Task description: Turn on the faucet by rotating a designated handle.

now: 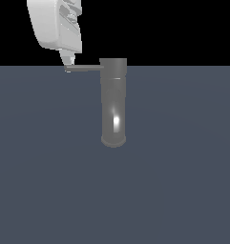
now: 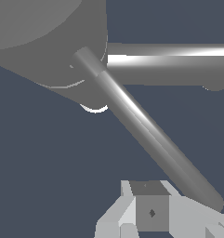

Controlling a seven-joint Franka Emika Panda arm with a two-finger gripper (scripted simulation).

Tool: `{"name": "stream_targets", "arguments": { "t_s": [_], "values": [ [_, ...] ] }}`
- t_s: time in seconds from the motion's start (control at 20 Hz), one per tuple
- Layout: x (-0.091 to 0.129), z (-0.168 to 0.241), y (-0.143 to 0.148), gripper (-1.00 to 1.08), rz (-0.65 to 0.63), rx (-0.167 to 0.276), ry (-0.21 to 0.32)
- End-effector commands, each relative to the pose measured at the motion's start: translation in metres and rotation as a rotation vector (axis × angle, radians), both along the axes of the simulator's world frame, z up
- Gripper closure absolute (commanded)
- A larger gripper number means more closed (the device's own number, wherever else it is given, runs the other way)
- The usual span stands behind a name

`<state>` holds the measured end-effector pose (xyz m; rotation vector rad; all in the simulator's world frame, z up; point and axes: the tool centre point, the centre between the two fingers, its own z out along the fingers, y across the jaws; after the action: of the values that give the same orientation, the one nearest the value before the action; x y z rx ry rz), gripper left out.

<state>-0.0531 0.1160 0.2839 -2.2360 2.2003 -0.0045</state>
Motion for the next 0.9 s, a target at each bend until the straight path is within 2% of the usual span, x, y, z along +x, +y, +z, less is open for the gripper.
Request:
{"name": "stream_targets", "arguments": {
  "t_s": [0.0,0.85],
  "values": [
    [-0.006,0.0,-0.012,1.08,-0.008,-0.002,0.003],
    [-0.05,0.0,-0.059,1.08,-0.008,-0.001,0.004]
  ]
}}
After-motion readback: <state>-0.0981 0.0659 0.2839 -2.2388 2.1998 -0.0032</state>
